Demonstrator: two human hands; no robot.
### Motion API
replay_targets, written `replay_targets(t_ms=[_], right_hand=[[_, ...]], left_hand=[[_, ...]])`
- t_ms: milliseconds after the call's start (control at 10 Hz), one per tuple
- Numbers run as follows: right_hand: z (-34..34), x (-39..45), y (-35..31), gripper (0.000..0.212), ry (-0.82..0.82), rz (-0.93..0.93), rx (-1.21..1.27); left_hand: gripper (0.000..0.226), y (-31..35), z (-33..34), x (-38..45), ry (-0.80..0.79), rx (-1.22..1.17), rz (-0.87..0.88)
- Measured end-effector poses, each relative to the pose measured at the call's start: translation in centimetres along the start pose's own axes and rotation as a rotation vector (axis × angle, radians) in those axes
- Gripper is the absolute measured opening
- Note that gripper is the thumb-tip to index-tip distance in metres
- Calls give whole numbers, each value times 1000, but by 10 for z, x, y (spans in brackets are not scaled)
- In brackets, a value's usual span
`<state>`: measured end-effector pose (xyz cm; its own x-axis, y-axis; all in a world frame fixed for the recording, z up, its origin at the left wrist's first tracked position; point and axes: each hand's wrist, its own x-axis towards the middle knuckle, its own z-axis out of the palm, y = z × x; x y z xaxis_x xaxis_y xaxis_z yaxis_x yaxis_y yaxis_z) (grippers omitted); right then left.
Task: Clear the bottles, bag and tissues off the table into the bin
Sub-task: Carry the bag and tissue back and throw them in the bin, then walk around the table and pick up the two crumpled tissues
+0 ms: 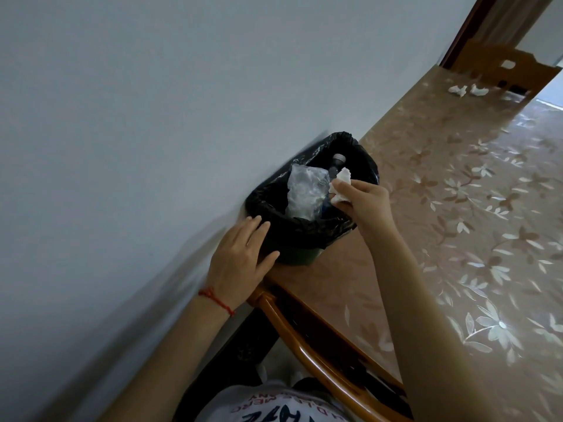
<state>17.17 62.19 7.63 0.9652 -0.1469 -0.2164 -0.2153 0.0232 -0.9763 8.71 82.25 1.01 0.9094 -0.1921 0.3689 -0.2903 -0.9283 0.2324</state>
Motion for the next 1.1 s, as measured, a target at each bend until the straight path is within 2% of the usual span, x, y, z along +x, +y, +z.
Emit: replay_targets(t_ms=[100, 300, 400, 600, 800, 1100], right_hand=[[6, 12, -3, 15, 22, -8, -74], [13, 23, 0, 38, 104, -72, -278], [9, 13, -3, 24, 118, -118, -377], [-7, -21, 5, 41, 167, -211, -416], [-31, -61, 32, 40, 250, -302, -656], [-65, -115, 85, 47, 298, -261, -1046]], left_hand=[[52, -1, -1, -1, -6, 20, 2], [55, -1, -2, -3, -5, 52, 7], [59, 1, -2, -3, -15, 50, 12], [52, 7, 1, -5, -5, 23, 44], [52, 17, 2, -7, -10, -8, 132], [52, 40, 22, -10, -126, -70, 309]])
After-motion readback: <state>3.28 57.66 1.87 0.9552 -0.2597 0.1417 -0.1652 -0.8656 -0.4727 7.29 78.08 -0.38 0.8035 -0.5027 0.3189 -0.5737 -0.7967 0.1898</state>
